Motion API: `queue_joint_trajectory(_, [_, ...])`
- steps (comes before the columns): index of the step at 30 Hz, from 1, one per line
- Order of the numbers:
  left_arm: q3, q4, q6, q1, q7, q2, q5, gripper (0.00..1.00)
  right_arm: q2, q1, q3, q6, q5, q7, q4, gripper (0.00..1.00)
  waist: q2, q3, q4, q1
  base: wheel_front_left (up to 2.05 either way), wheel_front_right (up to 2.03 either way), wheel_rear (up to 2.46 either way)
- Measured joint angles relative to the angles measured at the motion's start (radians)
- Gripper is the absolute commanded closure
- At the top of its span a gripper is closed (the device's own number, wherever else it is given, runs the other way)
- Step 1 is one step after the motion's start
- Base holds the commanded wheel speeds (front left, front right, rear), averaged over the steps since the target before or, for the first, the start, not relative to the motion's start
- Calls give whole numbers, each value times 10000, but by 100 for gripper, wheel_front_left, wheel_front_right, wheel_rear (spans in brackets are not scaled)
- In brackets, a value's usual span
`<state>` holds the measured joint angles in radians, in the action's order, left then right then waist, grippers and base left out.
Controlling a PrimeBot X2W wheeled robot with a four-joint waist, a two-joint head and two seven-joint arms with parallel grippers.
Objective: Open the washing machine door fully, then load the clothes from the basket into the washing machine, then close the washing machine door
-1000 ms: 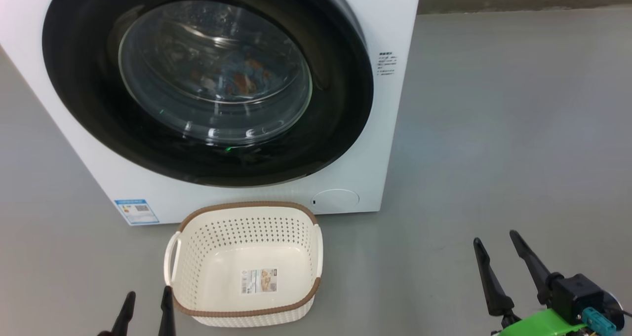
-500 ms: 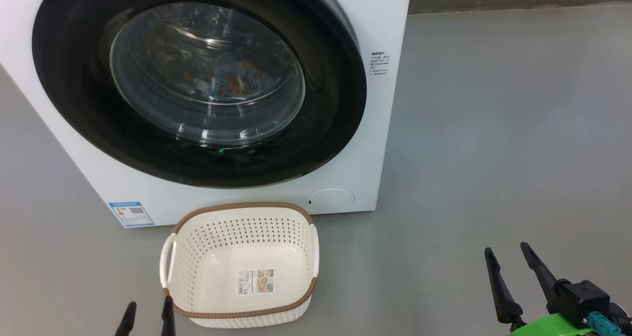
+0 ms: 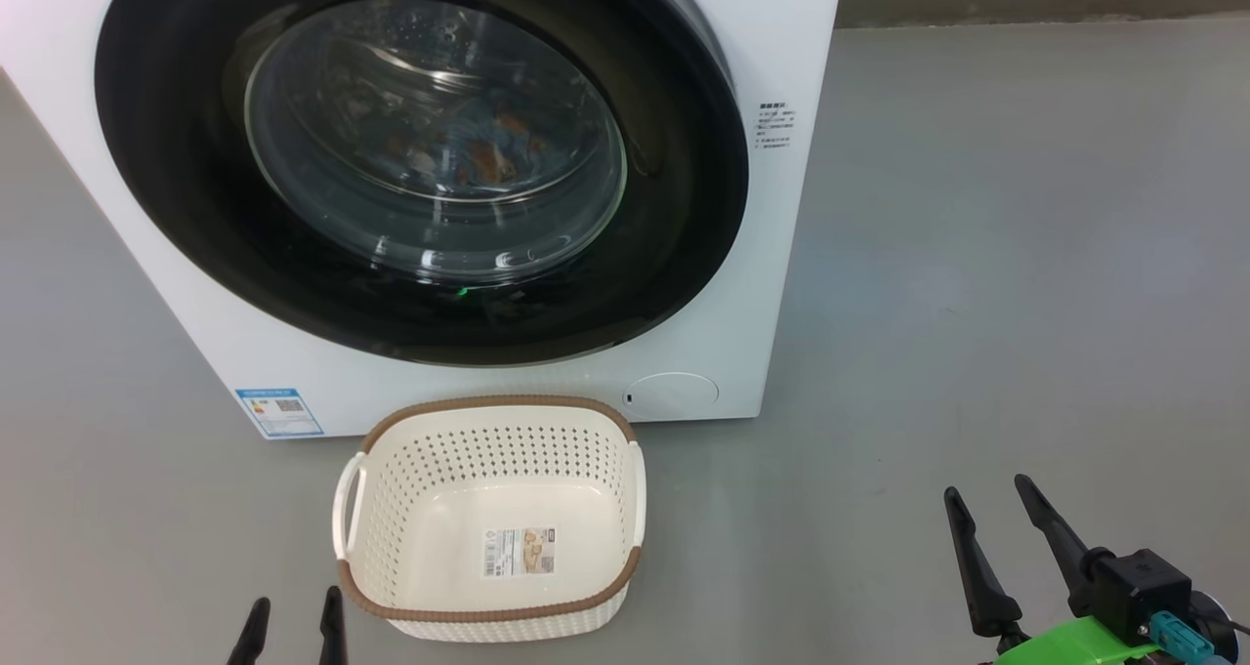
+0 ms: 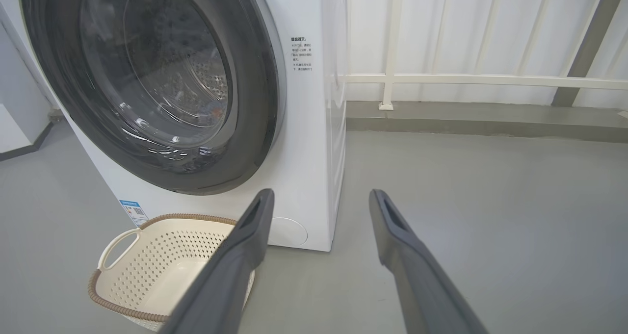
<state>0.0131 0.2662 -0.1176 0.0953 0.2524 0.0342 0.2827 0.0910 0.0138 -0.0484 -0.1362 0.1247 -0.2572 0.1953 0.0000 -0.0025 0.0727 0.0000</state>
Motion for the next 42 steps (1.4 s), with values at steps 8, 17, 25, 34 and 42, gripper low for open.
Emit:
queue_joint_trajectory(8, [-44, 0, -12, 0, 0, 0, -71, 0, 0, 0, 17, 0, 0, 0, 2, 0, 0, 62, 44, -1, 0, 0, 0])
queue_joint_trajectory(17, [-100, 0, -13, 0, 0, 0, -71, 0, 8, 0, 8, 0, 0, 0, 4, 0, 0, 14, 83, -1, 0, 0, 0])
queue_joint_trajectory(25, [-81, -12, -12, 1, 0, 0, -36, 0, 36, 0, 10, 0, 4, 0, 15, 0, 0, -34, 116, -1, 0, 0, 0])
queue_joint_trajectory(34, [-50, 506, -12, 46, -138, -184, 276, 100, -88, 311, 15, -4, 159, 104, 719, 100, 0, -33, 101, -1, 0, 0, 0])
queue_joint_trajectory(42, [-73, 506, -12, 38, -359, -184, 1089, 100, -115, 306, 0, -4, 1187, 345, 717, 100, 0, -31, 41, 1, 0, 0, 0])
